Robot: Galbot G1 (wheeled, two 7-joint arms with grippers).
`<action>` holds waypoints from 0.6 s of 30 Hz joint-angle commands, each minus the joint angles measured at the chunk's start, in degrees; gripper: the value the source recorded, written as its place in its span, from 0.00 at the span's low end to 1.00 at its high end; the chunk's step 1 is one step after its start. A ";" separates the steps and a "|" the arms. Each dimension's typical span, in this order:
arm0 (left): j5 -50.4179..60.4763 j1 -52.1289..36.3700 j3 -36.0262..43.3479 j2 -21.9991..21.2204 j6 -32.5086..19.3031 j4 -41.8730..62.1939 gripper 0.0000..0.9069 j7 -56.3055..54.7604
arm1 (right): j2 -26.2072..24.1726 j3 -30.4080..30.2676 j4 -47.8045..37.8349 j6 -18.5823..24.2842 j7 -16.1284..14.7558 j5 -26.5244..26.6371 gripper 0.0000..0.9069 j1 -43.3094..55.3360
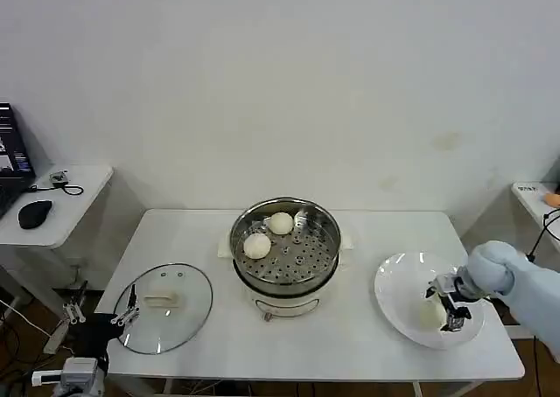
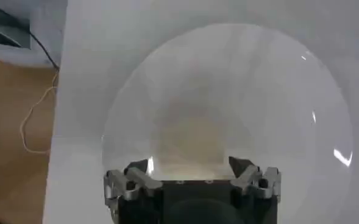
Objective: Take steamed baozi put them in steamer then cover it.
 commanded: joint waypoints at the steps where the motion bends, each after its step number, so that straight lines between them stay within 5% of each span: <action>1: 0.05 -0.11 0.07 -0.05 0.03 -0.03 1.00 0.01 | 1.45 0.66 -1.51 -0.92 0.69 -0.44 0.87 -0.69; 10: 0.10 -0.14 0.14 -0.02 0.04 -0.03 1.00 -0.01 | 0.40 0.11 -0.47 -1.71 -0.39 0.39 0.80 1.62; 18: 0.10 -0.17 0.20 -0.19 0.03 -0.16 1.00 -0.01 | -1.16 -3.69 1.50 -1.65 -4.05 4.42 0.78 13.94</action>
